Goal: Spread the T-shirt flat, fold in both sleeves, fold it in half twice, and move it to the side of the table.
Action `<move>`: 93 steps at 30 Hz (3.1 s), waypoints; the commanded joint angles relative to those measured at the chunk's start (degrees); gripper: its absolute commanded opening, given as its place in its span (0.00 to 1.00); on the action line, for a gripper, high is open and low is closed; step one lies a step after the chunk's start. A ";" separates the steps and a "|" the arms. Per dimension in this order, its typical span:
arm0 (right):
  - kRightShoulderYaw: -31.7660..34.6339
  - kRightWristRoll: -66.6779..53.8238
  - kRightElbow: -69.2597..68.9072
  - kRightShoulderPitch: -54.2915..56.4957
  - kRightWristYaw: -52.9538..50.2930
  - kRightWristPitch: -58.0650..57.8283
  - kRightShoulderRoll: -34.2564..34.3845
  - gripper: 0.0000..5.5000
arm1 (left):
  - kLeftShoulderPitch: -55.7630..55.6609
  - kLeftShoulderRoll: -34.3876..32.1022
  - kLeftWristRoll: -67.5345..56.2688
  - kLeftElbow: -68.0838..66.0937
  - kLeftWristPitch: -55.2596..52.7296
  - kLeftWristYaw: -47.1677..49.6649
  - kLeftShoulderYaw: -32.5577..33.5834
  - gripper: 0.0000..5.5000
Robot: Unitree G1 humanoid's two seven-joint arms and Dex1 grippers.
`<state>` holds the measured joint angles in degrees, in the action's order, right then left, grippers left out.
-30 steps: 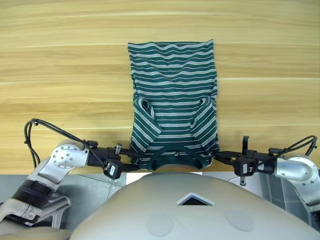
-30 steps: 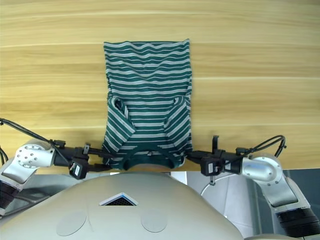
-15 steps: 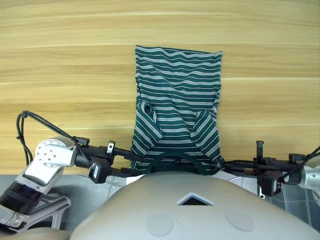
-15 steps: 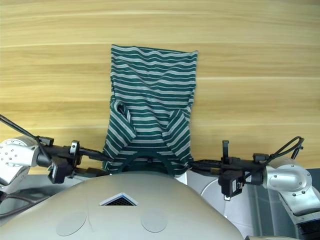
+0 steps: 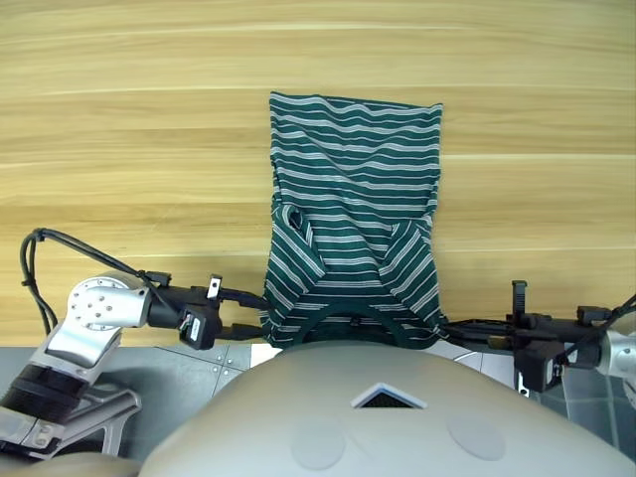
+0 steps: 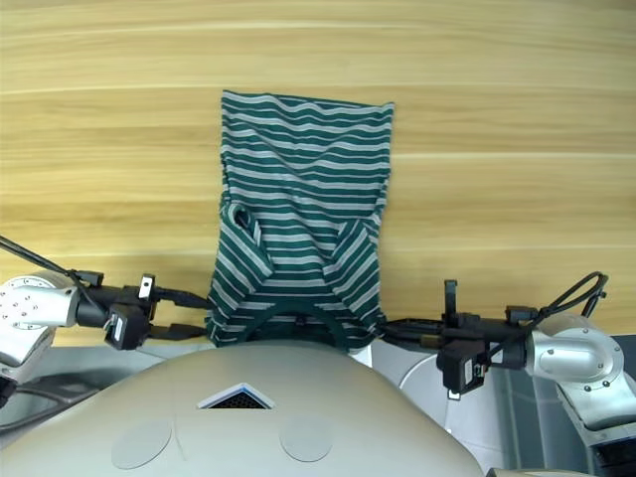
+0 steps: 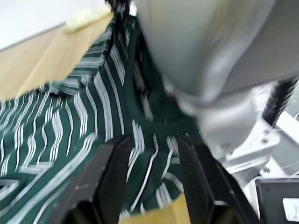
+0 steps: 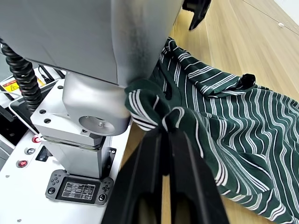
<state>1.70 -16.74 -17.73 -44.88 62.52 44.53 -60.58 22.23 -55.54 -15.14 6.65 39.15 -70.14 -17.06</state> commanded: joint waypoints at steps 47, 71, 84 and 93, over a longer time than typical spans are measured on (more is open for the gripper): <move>-0.85 1.51 0.17 1.64 0.05 -2.56 1.81 0.00 | -1.88 0.19 5.85 -3.51 5.81 3.06 -7.91 0.00; 1.19 -1.04 4.80 27.23 -9.87 -19.09 8.57 0.00 | -18.57 10.96 -15.09 -8.71 -4.98 4.89 5.23 0.00; -10.30 19.75 37.47 64.10 -21.75 -29.77 24.53 0.00 | -54.36 30.23 4.66 -62.40 -6.45 20.68 9.01 0.00; -15.70 28.45 68.79 80.05 -28.90 -22.57 35.33 0.00 | -64.55 34.29 10.79 -79.86 -8.26 33.47 13.63 0.00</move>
<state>-12.70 9.16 45.57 32.02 35.57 20.80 -26.61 -40.78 -21.53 -6.28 -71.32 32.05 -39.18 -3.92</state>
